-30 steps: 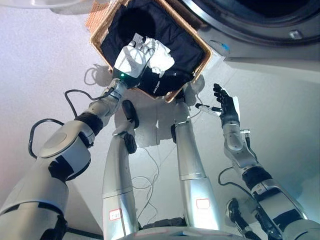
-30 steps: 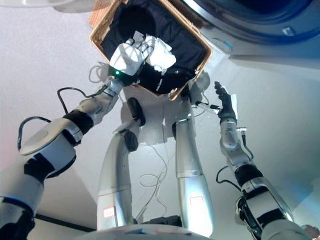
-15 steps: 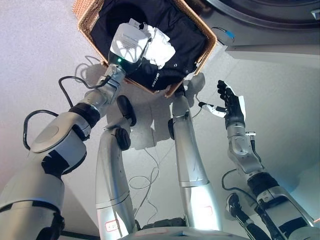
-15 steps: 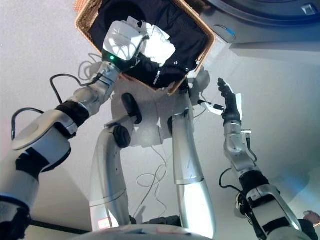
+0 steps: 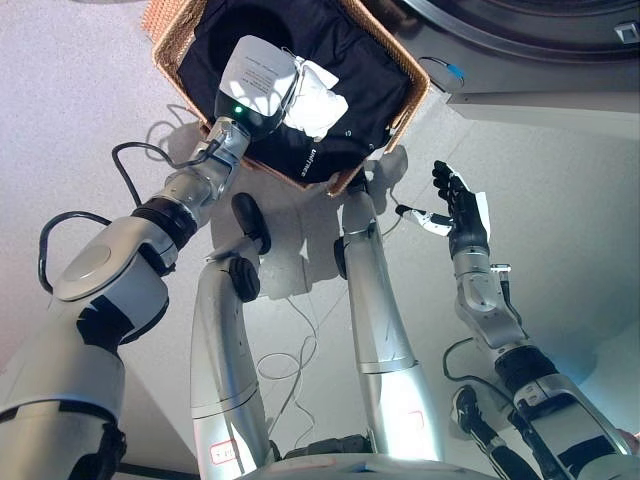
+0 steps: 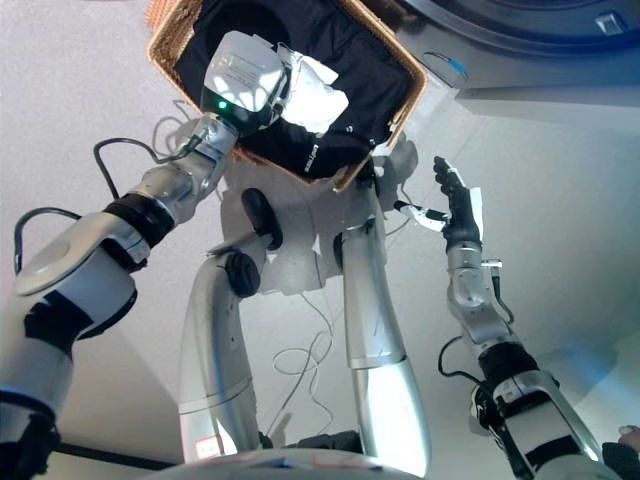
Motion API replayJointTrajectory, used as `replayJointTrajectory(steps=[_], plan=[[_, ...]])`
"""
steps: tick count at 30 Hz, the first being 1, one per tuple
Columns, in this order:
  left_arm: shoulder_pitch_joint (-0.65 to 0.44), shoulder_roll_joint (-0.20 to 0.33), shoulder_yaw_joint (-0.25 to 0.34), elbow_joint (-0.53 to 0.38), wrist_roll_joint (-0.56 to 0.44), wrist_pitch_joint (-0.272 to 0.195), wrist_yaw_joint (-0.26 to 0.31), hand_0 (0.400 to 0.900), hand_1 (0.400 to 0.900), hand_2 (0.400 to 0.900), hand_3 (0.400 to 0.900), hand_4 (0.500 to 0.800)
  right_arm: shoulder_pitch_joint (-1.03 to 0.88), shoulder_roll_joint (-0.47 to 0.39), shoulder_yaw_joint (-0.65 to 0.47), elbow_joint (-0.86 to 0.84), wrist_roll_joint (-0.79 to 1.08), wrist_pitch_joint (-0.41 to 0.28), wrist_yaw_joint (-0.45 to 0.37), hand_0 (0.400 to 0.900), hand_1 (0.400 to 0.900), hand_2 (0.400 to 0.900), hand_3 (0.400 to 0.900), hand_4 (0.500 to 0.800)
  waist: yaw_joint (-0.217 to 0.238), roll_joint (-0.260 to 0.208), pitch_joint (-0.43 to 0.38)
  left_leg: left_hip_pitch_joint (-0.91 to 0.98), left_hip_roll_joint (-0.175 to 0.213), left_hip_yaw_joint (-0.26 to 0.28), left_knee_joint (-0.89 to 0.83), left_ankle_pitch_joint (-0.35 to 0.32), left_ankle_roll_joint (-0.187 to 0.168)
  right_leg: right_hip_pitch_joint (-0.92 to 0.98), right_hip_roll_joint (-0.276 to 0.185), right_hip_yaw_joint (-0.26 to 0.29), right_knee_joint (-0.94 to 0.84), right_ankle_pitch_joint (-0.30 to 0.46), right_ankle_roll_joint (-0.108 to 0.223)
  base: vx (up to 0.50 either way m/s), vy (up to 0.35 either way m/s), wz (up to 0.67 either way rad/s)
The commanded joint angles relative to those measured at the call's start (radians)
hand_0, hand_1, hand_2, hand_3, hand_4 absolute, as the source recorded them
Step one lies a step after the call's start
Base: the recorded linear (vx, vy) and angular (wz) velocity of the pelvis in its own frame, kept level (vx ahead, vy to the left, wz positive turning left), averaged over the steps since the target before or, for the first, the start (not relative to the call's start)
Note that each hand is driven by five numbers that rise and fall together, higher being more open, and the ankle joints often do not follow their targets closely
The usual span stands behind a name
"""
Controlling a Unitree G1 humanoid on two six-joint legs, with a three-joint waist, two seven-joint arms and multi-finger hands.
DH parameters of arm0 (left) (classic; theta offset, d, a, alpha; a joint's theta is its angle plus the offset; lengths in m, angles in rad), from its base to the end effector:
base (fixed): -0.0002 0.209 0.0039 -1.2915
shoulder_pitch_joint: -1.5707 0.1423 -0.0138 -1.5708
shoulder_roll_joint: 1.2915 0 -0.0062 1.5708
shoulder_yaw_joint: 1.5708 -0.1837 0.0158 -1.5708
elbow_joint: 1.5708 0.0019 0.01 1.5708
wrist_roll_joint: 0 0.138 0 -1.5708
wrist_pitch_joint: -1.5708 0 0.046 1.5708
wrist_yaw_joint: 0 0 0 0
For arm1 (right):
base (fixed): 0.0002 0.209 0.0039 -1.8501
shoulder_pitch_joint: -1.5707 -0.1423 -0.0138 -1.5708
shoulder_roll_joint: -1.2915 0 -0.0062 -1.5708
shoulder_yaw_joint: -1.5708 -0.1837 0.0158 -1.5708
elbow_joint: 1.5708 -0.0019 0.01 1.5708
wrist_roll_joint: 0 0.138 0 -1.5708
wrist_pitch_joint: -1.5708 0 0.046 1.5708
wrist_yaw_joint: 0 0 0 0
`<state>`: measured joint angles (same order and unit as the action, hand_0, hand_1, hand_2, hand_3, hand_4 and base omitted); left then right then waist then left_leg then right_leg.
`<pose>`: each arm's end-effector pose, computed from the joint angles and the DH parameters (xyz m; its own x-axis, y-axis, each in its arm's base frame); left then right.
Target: Put the clothes in the basket into the washing machine.
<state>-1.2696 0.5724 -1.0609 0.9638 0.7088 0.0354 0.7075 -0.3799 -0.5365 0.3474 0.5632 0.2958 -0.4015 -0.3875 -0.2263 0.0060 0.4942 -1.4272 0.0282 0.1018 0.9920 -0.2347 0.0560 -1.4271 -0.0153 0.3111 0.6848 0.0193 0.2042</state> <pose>0.3707 0.1639 0.1996 0.7184 -0.4496 0.5308 -0.6656 -0.2227 0.7123 0.2641 -0.2188 0.0546 0.9643 -0.1583 0.2121 0.2151 0.9359 -0.2791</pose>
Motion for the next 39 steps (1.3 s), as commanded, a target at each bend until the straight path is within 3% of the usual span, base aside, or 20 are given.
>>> replayJointTrajectory(steps=[1, 2, 3, 21, 34, 35, 36, 37, 39], plan=[[0.074, -0.046, 0.016, 0.001, 0.025, -0.022, 0.044, 0.400, 0.400, 0.400, 0.400, 0.500, 0.103, -0.021, 0.014, -0.026, 0.037, -0.058, -0.019, 0.900, 0.900, 0.900, 0.900, 0.800, 0.000, 0.036, -0.145, -0.019, -0.023, -0.076, 0.030, -0.044, -0.077, -0.001, 0.014, -0.080, 0.056, -0.046, -0.057, 0.00, 0.000, 0.00], [0.075, -0.047, 0.019, 0.002, 0.022, -0.020, 0.049, 0.694, 0.694, 0.694, 0.694, 0.676, 0.102, -0.021, 0.015, -0.026, 0.038, -0.059, -0.020, 0.900, 0.900, 0.900, 0.900, 0.800, 0.001, 0.036, -0.146, -0.022, -0.023, -0.076, 0.029, -0.043, -0.077, -0.003, 0.013, -0.081, 0.056, -0.046, -0.057, 0.00, 0.000, 0.00], [0.076, -0.049, 0.020, 0.004, 0.021, -0.017, 0.053, 0.900, 0.900, 0.900, 0.900, 0.800, 0.102, -0.022, 0.015, -0.027, 0.038, -0.059, -0.020, 0.900, 0.900, 0.900, 0.900, 0.800, 0.001, 0.036, -0.147, -0.025, -0.024, -0.076, 0.031, -0.043, -0.078, -0.007, 0.013, -0.083, 0.057, -0.046, -0.058, 0.00, 0.000, 0.00], [0.056, -0.069, 0.016, 0.031, 0.002, -0.013, 0.063, 0.900, 0.900, 0.900, 0.900, 0.800, 0.110, -0.024, 0.010, -0.035, 0.053, -0.063, -0.023, 0.900, 0.900, 0.900, 0.900, 0.800, -0.005, 0.016, -0.133, -0.105, 0.005, -0.062, 0.150, -0.086, -0.064, -0.082, 0.050, -0.085, 0.158, -0.063, -0.049, -0.02, -0.002, -0.09], [0.039, -0.040, 0.014, 0.036, -0.010, -0.009, 0.033, 0.900, 0.900, 0.900, 0.900, 0.800, 0.149, -0.055, -0.011, -0.124, 0.054, -0.062, -0.016, 0.900, 0.900, 0.900, 0.900, 0.800, -0.019, -0.014, -0.077, -0.142, 0.029, -0.044, 0.247, -0.132, -0.059, -0.131, 0.063, -0.099, 0.268, -0.106, -0.049, 0.00, -0.010, -0.05], [0.039, -0.041, 0.013, 0.030, -0.009, -0.011, 0.027, 0.606, 0.606, 0.606, 0.606, 0.624, 0.152, -0.056, -0.012, -0.125, 0.053, -0.061, -0.015, 0.900, 0.900, 0.900, 0.900, 0.800, -0.019, -0.014, -0.074, -0.142, 0.030, -0.042, 0.249, -0.133, -0.059, -0.133, 0.064, -0.100, 0.274, -0.108, -0.049, 0.00, 0.000, 0.00], [0.040, -0.044, 0.012, 0.032, -0.008, -0.012, 0.022, 0.498, 0.498, 0.498, 0.498, 0.559, 0.153, -0.055, -0.013, -0.127, 0.054, -0.062, -0.014, 0.900, 0.900, 0.900, 0.900, 0.800, -0.019, -0.017, -0.072, -0.143, 0.030, -0.040, 0.253, -0.134, -0.058, -0.135, 0.064, -0.103, 0.279, -0.109, -0.050, 0.00, 0.000, 0.00], [0.039, -0.043, 0.011, 0.028, -0.006, -0.014, 0.016, 0.400, 0.400, 0.400, 0.400, 0.500, 0.156, -0.056, -0.015, -0.132, 0.052, -0.062, -0.014, 0.900, 0.900, 0.900, 0.900, 0.800, -0.019, -0.019, -0.070, -0.143, 0.030, -0.040, 0.257, -0.136, -0.058, -0.135, 0.065, -0.104, 0.282, -0.110, -0.050, 0.00, 0.000, 0.00], [0.039, -0.047, 0.010, 0.026, -0.004, -0.016, 0.009, 0.400, 0.400, 0.400, 0.400, 0.500, 0.159, -0.056, -0.017, -0.136, 0.052, -0.062, -0.014, 0.900, 0.900, 0.900, 0.900, 0.800, -0.018, -0.022, -0.067, -0.143, 0.030, -0.036, 0.262, -0.138, -0.057, -0.133, 0.065, -0.106, 0.287, -0.112, -0.050, 0.00, 0.000, 0.00]])
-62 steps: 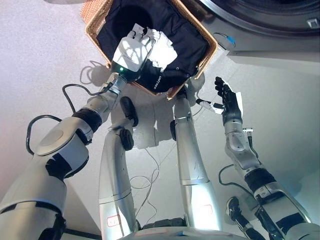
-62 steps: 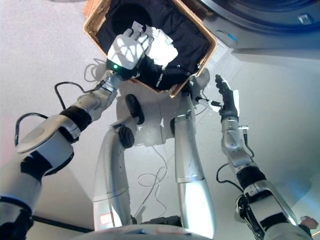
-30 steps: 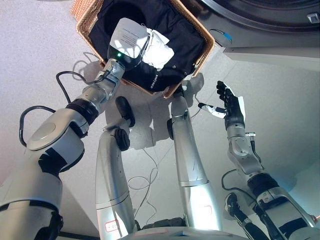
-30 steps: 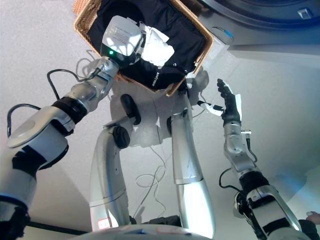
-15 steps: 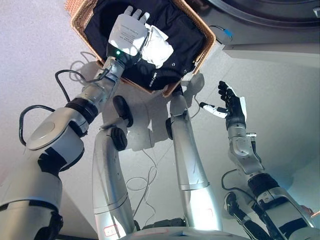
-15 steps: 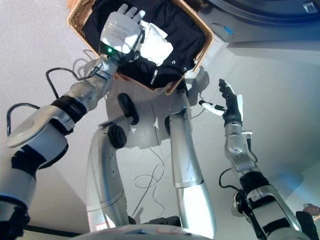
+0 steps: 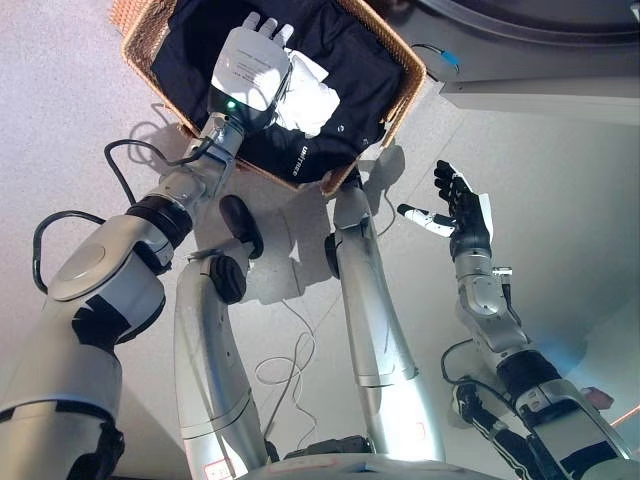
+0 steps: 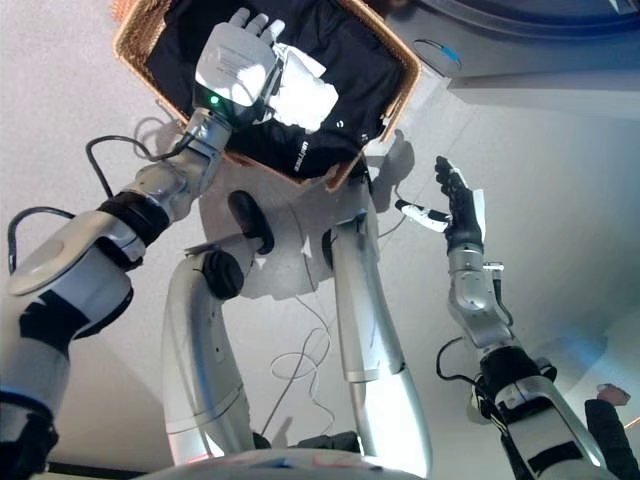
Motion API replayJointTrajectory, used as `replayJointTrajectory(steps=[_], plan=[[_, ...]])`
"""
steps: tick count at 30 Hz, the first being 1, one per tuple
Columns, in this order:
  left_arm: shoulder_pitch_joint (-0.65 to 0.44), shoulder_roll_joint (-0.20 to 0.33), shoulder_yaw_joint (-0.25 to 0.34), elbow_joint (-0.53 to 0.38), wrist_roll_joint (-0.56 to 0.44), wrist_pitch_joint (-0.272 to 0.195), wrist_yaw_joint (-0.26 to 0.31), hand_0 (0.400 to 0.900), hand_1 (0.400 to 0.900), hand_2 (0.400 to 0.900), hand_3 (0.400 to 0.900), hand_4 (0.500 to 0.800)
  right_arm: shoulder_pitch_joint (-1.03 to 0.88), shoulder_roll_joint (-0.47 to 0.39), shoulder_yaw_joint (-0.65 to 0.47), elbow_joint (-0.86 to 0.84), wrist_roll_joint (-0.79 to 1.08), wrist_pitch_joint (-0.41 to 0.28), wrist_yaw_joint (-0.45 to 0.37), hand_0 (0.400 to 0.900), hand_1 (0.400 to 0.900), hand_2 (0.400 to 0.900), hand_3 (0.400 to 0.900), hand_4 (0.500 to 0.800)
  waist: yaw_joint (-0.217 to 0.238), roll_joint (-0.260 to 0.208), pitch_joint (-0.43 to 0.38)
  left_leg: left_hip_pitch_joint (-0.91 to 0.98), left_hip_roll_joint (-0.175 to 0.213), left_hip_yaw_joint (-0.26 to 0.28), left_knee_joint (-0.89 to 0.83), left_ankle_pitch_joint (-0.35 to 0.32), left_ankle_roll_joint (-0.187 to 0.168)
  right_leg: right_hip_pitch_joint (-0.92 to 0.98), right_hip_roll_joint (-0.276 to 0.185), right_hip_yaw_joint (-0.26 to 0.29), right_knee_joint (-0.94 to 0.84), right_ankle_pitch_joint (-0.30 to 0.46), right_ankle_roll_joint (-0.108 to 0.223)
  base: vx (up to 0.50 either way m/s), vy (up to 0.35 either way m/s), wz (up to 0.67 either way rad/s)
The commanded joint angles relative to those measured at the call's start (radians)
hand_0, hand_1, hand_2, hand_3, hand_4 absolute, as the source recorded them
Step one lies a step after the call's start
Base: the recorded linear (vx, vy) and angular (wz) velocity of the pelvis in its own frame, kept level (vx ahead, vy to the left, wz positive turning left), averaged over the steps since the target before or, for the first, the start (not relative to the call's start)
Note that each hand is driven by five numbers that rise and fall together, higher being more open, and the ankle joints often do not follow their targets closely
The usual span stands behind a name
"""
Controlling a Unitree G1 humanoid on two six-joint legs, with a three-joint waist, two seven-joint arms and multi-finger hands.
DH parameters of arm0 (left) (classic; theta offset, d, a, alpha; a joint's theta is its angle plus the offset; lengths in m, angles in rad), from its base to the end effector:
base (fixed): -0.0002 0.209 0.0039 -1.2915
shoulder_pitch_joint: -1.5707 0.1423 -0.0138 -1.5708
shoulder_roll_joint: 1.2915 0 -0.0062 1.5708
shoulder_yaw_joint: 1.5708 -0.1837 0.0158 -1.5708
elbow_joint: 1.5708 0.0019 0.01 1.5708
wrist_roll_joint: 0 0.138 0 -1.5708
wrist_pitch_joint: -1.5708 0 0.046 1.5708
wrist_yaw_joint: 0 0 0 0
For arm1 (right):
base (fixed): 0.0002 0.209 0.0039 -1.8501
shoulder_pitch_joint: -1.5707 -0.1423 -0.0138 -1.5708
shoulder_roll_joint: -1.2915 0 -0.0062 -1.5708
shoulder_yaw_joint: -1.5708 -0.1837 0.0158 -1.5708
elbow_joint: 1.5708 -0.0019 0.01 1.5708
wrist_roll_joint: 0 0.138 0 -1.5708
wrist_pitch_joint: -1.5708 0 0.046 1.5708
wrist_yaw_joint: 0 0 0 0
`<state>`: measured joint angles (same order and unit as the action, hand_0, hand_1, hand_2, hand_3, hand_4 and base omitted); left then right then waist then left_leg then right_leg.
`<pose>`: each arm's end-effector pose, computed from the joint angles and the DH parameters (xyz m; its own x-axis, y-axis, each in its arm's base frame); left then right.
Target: Put the clothes in the basket into the washing machine.
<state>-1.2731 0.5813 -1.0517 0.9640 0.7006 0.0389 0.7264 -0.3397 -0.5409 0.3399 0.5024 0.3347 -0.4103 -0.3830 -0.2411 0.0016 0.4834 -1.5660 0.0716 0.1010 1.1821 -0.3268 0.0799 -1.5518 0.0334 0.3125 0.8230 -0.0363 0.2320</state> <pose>0.3709 0.1670 0.2027 0.7066 -0.4370 0.5565 -0.6825 -0.2132 0.6991 0.2575 -0.2176 0.0550 0.9628 -0.1566 0.2204 0.2069 0.9514 -0.2280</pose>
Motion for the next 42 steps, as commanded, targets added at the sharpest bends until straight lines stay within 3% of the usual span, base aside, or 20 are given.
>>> replayJointTrajectory(steps=[1, 12, 18, 22, 27, 29, 33, 35, 42], plan=[[0.042, -0.059, 0.002, 0.025, 0.003, -0.021, -0.009, 0.400, 0.400, 0.400, 0.400, 0.500, 0.122, -0.052, -0.012, -0.079, 0.012, -0.055, -0.019, 0.900, 0.900, 0.900, 0.900, 0.800, -0.004, -0.019, -0.054, -0.004, -0.016, -0.034, 0.072, -0.045, -0.081, -0.007, 0.015, -0.107, 0.149, -0.057, -0.079, 0.01, -0.007, 0.04], [0.042, -0.068, 0.023, 0.011, -0.039, -0.039, -0.007, 0.400, 0.400, 0.400, 0.400, 0.500, 0.126, -0.049, -0.007, -0.092, 0.009, -0.060, -0.018, 0.900, 0.900, 0.900, 0.900, 0.800, -0.004, -0.013, -0.077, -0.004, -0.030, -0.040, 0.054, -0.031, -0.084, -0.002, 0.007, -0.122, 0.141, -0.053, -0.084, 0.01, -0.006, 0.04], [0.074, -0.086, 0.057, 0.010, -0.085, -0.064, -0.017, 0.400, 0.400, 0.400, 0.400, 0.500, 0.104, -0.033, 0.008, -0.056, 0.004, -0.058, -0.022, 0.900, 0.900, 0.900, 0.900, 0.800, -0.006, 0.020, -0.143, 0.009, -0.045, -0.056, -0.048, 0.020, -0.091, 0.035, -0.017, -0.139, 0.021, -0.021, -0.092, 0.04, 0.000, 0.09], [0.111, -0.103, 0.124, -0.003, -0.178, -0.098, -0.022, 0.400, 0.400, 0.400, 0.400, 0.500, 0.086, -0.014, 0.014, -0.012, -0.003, -0.052, -0.031, 0.900, 0.900, 0.900, 0.900, 0.800, 0.001, 0.029, -0.166, 0.133, -0.058, -0.068, -0.183, 0.067, -0.105, 0.157, -0.040, -0.151, -0.111, 0.005, -0.099, 0.08, -0.030, 0.22], [0.164, -0.129, 0.218, -0.036, -0.349, -0.171, -0.071, 0.400, 0.400, 0.400, 0.400, 0.500, 0.075, 0.014, 0.017, 0.066, -0.004, -0.030, -0.028, 0.900, 0.900, 0.900, 0.900, 0.800, 0.012, 0.029, -0.179, 0.322, -0.068, -0.094, -0.389, 0.134, -0.120, 0.323, -0.058, -0.168, -0.273, 0.048, -0.098, 0.09, -0.037, 0.23], [0.182, -0.136, 0.255, -0.060, -0.434, -0.208, -0.108, 0.400, 0.400, 0.400, 0.400, 0.500, 0.075, 0.031, 0.019, 0.105, -0.003, -0.016, -0.015, 0.900, 0.900, 0.900, 0.900, 0.800, 0.014, 0.028, -0.182, 0.407, -0.070, -0.104, -0.486, 0.166, -0.128, 0.393, -0.066, -0.173, -0.344, 0.067, -0.099, 0.09, -0.045, 0.25], [0.210, -0.157, 0.309, -0.083, -0.545, -0.235, -0.164, 0.400, 0.400, 0.400, 0.400, 0.500, 0.089, 0.055, 0.012, 0.154, -0.011, 0.008, 0.009, 0.900, 0.900, 0.900, 0.900, 0.800, 0.010, 0.020, -0.192, 0.532, -0.076, -0.126, -0.622, 0.212, -0.130, 0.507, -0.073, -0.186, -0.448, 0.099, -0.104, 0.06, -0.062, 0.25], [0.216, -0.178, 0.333, -0.077, -0.619, -0.251, -0.194, 0.400, 0.400, 0.400, 0.400, 0.500, 0.097, 0.068, 0.008, 0.180, -0.009, 0.019, 0.019, 0.900, 0.900, 0.900, 0.900, 0.800, -0.002, 0.010, -0.198, 0.571, -0.083, -0.134, -0.695, 0.278, -0.134, 0.549, -0.091, -0.191, -0.505, 0.142, -0.106, -0.02, -0.073, 0.32], [0.207, -0.228, 0.402, -0.078, -0.923, -0.294, -0.311, 0.400, 0.400, 0.400, 0.400, 0.500, 0.143, 0.094, 0.002, 0.226, -0.008, 0.052, 0.065, 0.900, 0.900, 0.900, 0.900, 0.800, -0.008, 0.009, -0.221, 0.767, -0.075, -0.151, -0.906, 0.364, -0.154, 0.715, -0.098, -0.205, -0.610, 0.165, -0.111, 0.09, -0.059, 0.09]])
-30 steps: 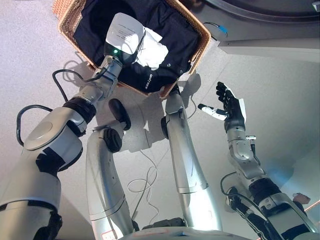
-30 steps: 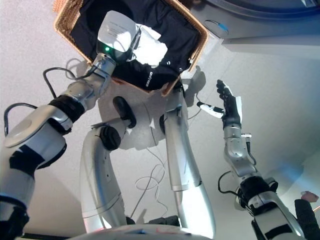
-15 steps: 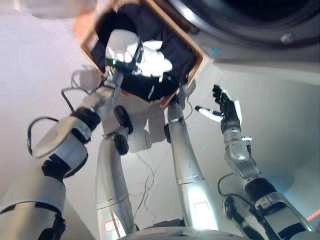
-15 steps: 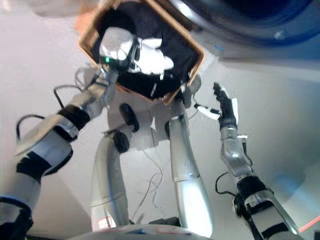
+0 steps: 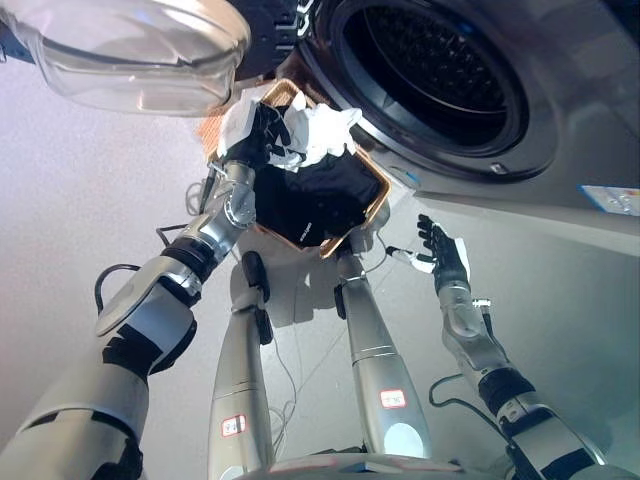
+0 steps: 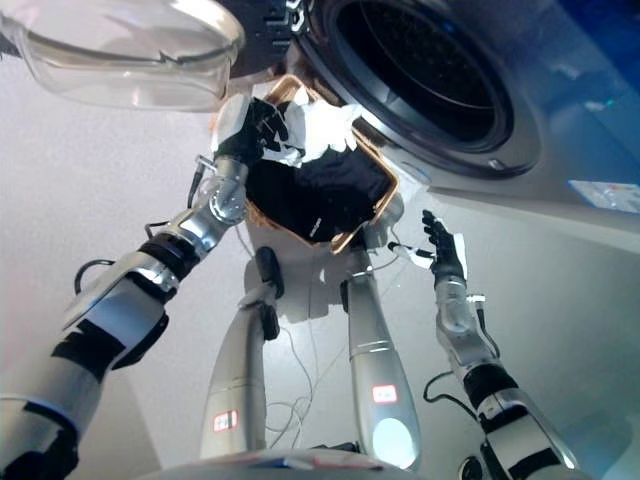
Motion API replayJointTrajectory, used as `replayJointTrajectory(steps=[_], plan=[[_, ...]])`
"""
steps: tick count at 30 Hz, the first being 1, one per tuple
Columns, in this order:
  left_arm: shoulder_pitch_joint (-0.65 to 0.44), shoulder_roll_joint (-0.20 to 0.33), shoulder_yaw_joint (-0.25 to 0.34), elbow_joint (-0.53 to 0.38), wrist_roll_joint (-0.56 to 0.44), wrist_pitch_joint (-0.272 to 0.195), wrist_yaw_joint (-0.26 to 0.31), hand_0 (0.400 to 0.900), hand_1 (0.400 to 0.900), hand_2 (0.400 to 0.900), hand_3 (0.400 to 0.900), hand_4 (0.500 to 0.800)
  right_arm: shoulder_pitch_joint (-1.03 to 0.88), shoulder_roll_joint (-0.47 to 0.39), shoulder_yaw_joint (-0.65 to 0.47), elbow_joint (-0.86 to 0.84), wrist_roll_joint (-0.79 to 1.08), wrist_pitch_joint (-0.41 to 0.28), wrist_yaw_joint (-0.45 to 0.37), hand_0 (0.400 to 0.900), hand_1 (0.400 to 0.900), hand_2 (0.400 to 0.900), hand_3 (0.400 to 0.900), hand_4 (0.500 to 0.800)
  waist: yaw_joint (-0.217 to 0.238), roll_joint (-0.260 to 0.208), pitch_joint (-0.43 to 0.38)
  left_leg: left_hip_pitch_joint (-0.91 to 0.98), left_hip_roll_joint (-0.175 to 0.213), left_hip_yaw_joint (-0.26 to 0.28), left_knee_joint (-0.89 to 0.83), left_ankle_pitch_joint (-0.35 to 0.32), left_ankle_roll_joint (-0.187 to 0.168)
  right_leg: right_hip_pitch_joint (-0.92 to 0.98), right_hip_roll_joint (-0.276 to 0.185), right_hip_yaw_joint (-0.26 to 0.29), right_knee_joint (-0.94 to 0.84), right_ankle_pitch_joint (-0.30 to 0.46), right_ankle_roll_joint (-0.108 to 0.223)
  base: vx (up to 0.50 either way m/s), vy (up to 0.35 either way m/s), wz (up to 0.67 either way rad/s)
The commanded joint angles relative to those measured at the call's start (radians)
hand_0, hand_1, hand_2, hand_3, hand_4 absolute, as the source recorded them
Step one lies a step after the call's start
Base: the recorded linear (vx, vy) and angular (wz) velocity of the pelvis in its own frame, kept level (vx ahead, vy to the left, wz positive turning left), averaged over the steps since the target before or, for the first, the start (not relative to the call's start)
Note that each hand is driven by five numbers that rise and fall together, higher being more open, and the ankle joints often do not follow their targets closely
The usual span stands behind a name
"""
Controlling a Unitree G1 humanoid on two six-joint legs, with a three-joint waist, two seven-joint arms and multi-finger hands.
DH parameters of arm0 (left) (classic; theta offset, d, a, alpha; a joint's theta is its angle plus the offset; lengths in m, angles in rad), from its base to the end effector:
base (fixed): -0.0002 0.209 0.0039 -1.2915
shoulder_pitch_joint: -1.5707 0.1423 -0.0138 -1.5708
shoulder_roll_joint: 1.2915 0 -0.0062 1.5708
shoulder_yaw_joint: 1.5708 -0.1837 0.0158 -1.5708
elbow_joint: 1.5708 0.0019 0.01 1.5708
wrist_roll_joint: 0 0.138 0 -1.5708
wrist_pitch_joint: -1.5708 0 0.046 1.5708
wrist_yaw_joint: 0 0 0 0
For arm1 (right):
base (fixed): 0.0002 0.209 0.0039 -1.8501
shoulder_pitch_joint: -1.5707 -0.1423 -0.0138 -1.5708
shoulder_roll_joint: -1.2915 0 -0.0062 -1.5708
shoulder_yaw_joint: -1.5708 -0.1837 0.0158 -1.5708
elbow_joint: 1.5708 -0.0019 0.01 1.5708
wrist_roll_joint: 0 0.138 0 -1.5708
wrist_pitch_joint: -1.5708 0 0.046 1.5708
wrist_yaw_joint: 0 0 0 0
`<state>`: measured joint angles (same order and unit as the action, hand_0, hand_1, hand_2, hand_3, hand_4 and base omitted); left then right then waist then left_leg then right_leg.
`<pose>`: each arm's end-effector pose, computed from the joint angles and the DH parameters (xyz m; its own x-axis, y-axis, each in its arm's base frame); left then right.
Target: Put the clothes in the basket into the washing machine.
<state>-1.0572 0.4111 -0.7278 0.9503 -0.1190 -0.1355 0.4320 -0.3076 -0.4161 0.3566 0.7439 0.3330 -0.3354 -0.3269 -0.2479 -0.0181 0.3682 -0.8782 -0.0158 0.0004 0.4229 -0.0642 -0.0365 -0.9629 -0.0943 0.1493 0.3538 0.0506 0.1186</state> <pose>0.3583 0.1375 0.1491 0.9575 -0.0549 0.2831 -0.1588 0.7190 0.6766 0.2390 -0.2099 -0.0023 0.9727 -0.2054 -0.1079 0.1722 0.9507 -0.2580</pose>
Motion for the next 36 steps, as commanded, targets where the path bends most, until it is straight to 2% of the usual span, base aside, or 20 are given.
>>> replayJointTrajectory(steps=[1, 7, 15, 27, 32, 36], plan=[[-0.016, -0.063, 0.083, -0.061, -0.141, -0.123, -0.036, 0.400, 0.400, 0.400, 0.400, 0.500, 0.118, -0.029, -0.015, -0.018, -0.004, -0.019, 0.017, 0.900, 0.900, 0.900, 0.900, 0.800, -0.004, 0.029, -0.110, 0.100, 0.015, -0.052, -0.169, 0.109, -0.040, 0.142, 0.030, -0.040, -0.151, 0.079, 0.003, 0.09, -0.057, 0.06], [-0.065, -0.119, 0.132, -0.092, -0.363, -0.154, -0.079, 0.400, 0.400, 0.400, 0.400, 0.500, 0.163, -0.016, -0.023, -0.033, 0.006, -0.002, 0.032, 0.900, 0.900, 0.900, 0.900, 0.800, -0.007, 0.044, -0.122, 0.204, 0.027, -0.055, -0.277, 0.151, -0.057, 0.200, 0.034, -0.040, -0.164, 0.069, 0.001, 0.08, -0.062, -0.02], [-0.173, -0.179, 0.181, -0.054, -0.564, -0.150, -0.121, 0.400, 0.400, 0.400, 0.400, 0.500, 0.196, -0.029, -0.022, -0.095, -0.004, 0.020, 0.032, 0.900, 0.900, 0.900, 0.900, 0.800, -0.029, 0.078, -0.133, 0.293, 0.048, -0.024, -0.367, 0.178, -0.073, 0.231, 0.050, -0.012, -0.171, 0.055, -0.002, 0.06, -0.050, -0.15], [-0.262, -0.260, 0.235, -0.030, -0.677, -0.144, -0.126, 0.400, 0.400, 0.400, 0.400, 0.500, 0.240, -0.057, -0.035, -0.170, -0.022, 0.033, 0.024, 0.900, 0.900, 0.900, 0.900, 0.800, -0.079, 0.121, -0.145, 0.376, 0.079, 0.047, -0.478, 0.208, -0.091, 0.206, 0.096, 0.043, -0.169, 0.050, 0.001, 0.04, -0.035, -0.27], [-0.281, -0.338, 0.248, -0.006, -0.711, -0.135, -0.127, 0.400, 0.400, 0.400, 0.400, 0.500, 0.241, -0.052, -0.027, -0.193, -0.021, 0.032, 0.010, 0.900, 0.900, 0.900, 0.900, 0.800, -0.105, 0.129, -0.145, 0.379, 0.090, 0.062, -0.510, 0.224, -0.107, 0.178, 0.112, 0.050, -0.160, 0.047, 0.001, 0.00, -0.033, -0.09], [-0.277, -0.377, 0.233, -0.011, -0.686, -0.124, -0.130, 0.400, 0.400, 0.400, 0.400, 0.500, 0.252, -0.058, -0.022, -0.203, -0.019, 0.033, 0.009, 0.900, 0.900, 0.900, 0.900, 0.800, -0.119, 0.130, -0.148, 0.378, 0.089, 0.074, -0.510, 0.216, -0.102, 0.157, 0.121, 0.061, -0.153, 0.054, 0.003, 0.01, -0.006, -0.13]])
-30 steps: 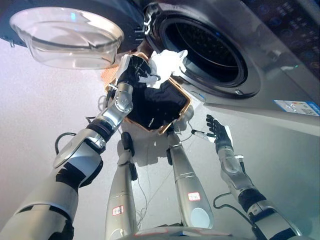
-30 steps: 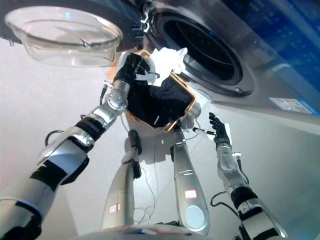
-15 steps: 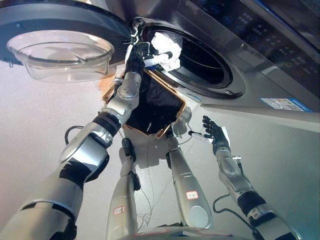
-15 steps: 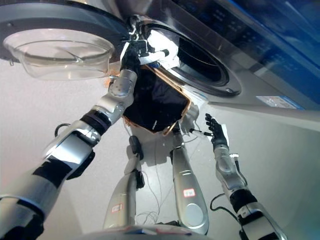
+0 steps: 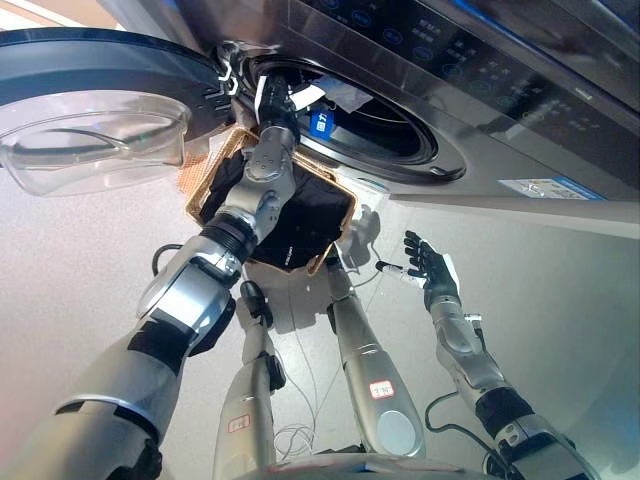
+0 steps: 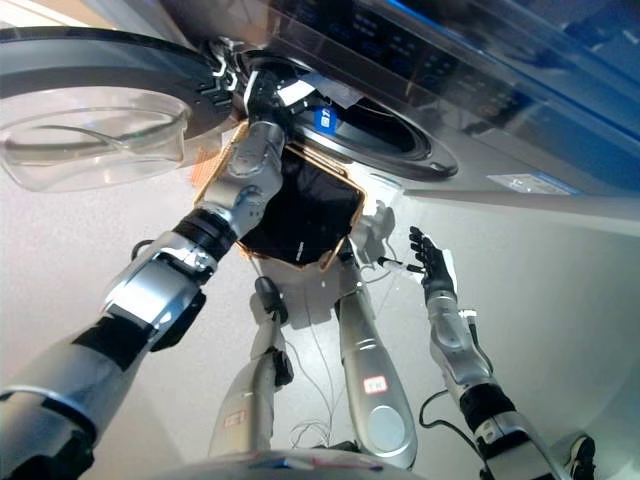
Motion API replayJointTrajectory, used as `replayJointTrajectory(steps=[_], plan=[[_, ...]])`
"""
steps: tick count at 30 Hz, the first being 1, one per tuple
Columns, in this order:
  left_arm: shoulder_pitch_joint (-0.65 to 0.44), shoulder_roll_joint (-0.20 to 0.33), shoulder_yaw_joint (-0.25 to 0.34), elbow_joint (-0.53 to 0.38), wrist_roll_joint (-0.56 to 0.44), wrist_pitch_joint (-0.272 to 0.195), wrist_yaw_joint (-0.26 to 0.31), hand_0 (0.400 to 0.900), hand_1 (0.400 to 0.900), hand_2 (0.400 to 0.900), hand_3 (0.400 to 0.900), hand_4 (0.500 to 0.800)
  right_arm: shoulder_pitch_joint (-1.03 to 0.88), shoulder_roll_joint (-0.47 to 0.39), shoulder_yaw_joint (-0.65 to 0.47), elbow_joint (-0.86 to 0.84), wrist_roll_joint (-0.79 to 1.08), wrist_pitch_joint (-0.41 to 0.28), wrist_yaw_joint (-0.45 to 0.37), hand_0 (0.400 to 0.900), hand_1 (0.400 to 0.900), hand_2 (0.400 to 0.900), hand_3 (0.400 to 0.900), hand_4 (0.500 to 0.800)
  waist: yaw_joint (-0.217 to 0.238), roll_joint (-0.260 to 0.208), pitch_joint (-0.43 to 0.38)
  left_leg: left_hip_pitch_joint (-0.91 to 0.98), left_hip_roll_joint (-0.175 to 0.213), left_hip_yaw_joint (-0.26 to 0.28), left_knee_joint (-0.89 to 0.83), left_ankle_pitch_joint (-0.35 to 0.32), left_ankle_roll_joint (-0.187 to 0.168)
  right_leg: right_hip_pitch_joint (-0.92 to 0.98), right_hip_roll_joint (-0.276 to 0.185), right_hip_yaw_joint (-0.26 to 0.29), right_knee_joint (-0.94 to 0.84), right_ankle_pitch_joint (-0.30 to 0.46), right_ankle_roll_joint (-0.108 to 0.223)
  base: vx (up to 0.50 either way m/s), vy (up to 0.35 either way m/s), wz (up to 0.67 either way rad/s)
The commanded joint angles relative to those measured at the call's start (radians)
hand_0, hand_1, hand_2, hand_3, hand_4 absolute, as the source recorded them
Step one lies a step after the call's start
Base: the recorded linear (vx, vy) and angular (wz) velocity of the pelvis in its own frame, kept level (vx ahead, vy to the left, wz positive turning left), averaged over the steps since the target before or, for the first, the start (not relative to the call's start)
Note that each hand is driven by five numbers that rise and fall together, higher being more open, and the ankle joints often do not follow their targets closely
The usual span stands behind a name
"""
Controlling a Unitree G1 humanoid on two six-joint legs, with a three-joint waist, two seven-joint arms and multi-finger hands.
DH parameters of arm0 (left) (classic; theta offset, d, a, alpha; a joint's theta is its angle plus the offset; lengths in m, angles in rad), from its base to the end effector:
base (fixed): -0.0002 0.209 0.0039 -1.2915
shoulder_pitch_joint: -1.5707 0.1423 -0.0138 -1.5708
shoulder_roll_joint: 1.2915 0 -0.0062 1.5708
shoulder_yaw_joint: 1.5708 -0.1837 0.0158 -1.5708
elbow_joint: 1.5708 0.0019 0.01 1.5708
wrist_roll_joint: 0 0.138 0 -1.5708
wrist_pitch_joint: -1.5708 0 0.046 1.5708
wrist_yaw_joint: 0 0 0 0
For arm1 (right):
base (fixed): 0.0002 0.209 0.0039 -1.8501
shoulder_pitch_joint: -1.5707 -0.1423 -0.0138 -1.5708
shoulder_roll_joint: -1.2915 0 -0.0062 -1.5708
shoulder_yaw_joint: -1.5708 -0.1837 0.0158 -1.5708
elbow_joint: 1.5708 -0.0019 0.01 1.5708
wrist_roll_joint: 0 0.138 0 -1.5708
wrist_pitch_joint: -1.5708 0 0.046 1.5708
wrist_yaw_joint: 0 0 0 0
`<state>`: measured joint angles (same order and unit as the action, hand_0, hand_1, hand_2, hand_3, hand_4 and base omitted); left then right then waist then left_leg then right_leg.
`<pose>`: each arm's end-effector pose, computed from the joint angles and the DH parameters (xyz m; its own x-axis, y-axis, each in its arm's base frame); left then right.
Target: Put the clothes in the basket into the washing machine.
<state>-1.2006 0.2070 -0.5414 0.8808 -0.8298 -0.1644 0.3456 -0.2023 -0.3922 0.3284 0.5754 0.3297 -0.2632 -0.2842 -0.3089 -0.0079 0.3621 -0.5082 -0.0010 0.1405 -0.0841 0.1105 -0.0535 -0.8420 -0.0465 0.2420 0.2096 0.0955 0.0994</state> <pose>0.3597 0.0667 0.2119 0.9673 -0.0812 0.2403 0.1246 0.9773 -0.1713 0.2230 -0.1979 -0.0047 0.9790 -0.1402 -0.1482 0.1105 0.9751 -0.1922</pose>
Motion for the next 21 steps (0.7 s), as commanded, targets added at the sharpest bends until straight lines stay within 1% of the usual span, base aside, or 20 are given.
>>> replayJointTrajectory(steps=[1, 2, 3, 4, 8, 14, 17, 21], plan=[[-0.134, -0.178, 0.040, 0.063, 0.036, -0.091, -0.045, 0.400, 0.400, 0.400, 0.400, 0.500, 0.153, -0.084, 0.006, -0.036, -0.016, -0.039, -0.032, 0.900, 0.900, 0.900, 0.900, 0.800, -0.061, 0.120, -0.142, 0.009, 0.075, -0.067, -0.003, 0.040, -0.084, 0.034, 0.071, -0.032, -0.010, 0.011, 0.023, 0.02, -0.006, -0.04], [-0.137, -0.178, 0.035, 0.070, 0.051, -0.086, -0.044, 0.576, 0.576, 0.576, 0.576, 0.606, 0.157, -0.086, 0.007, -0.036, -0.017, -0.039, -0.031, 0.900, 0.900, 0.900, 0.900, 0.800, -0.062, 0.121, -0.143, 0.008, 0.074, -0.067, -0.003, 0.040, -0.084, 0.033, 0.071, -0.031, -0.011, 0.011, 0.023, 0.02, -0.008, 0.03], [-0.136, -0.176, 0.029, 0.075, 0.068, -0.081, -0.041, 0.671, 0.671, 0.671, 0.671, 0.662, 0.167, -0.091, 0.004, -0.038, -0.017, -0.040, -0.030, 0.900, 0.900, 0.900, 0.900, 0.800, -0.063, 0.124, -0.143, 0.009, 0.074, -0.067, -0.003, 0.040, -0.084, 0.032, 0.070, -0.032, -0.011, 0.011, 0.023, 0.01, -0.006, 0.06], [-0.135, -0.176, 0.029, 0.082, 0.070, -0.079, -0.041, 0.900, 0.900, 0.900, 0.900, 0.800, 0.174, -0.093, 0.001, -0.038, -0.015, -0.042, -0.030, 0.900, 0.900, 0.900, 0.900, 0.800, -0.062, 0.125, -0.144, 0.008, 0.073, -0.068, -0.003, 0.041, -0.084, 0.031, 0.069, -0.033, -0.009, 0.010, 0.022, 0.01, -0.008, 0.09], [-0.129, -0.177, 0.037, 0.081, 0.073, -0.079, -0.026, 0.900, 0.900, 0.900, 0.900, 0.800, 0.189, -0.093, -0.003, -0.032, -0.005, -0.045, -0.035, 0.900, 0.900, 0.900, 0.900, 0.800, -0.054, 0.132, -0.147, 0.005, 0.070, -0.079, -0.003, 0.043, -0.083, 0.032, 0.062, -0.043, -0.006, 0.006, 0.019, 0.00, -0.028, 0.17], [-0.113, -0.179, 0.048, 0.089, 0.081, -0.078, -0.012, 0.900, 0.900, 0.900, 0.900, 0.800, 0.178, -0.091, 0.008, -0.032, 0.005, -0.052, -0.038, 0.900, 0.900, 0.900, 0.900, 0.800, -0.037, 0.129, -0.145, 0.004, 0.066, -0.095, -0.003, 0.045, -0.081, 0.039, 0.057, -0.059, -0.003, 0.005, 0.018, -0.01, -0.014, 0.13], [-0.086, -0.175, 0.054, 0.082, 0.077, -0.083, -0.009, 0.900, 0.900, 0.900, 0.900, 0.800, 0.166, -0.091, 0.016, -0.029, 0.001, -0.052, -0.041, 0.900, 0.900, 0.900, 0.900, 0.800, -0.031, 0.122, -0.145, 0.011, 0.066, -0.101, -0.002, 0.043, -0.080, 0.048, 0.052, -0.068, 0.000, 0.005, 0.019, 0.00, 0.014, 0.13], [-0.043, -0.173, 0.043, 0.055, 0.077, -0.087, -0.012, 0.900, 0.900, 0.900, 0.900, 0.800, 0.141, -0.088, 0.029, -0.022, -0.005, -0.049, -0.044, 0.900, 0.900, 0.900, 0.900, 0.800, -0.017, 0.112, -0.145, 0.023, 0.064, -0.114, 0.004, 0.041, -0.077, 0.072, 0.042, -0.083, -0.002, 0.006, 0.019, 0.00, 0.028, 0.12]])
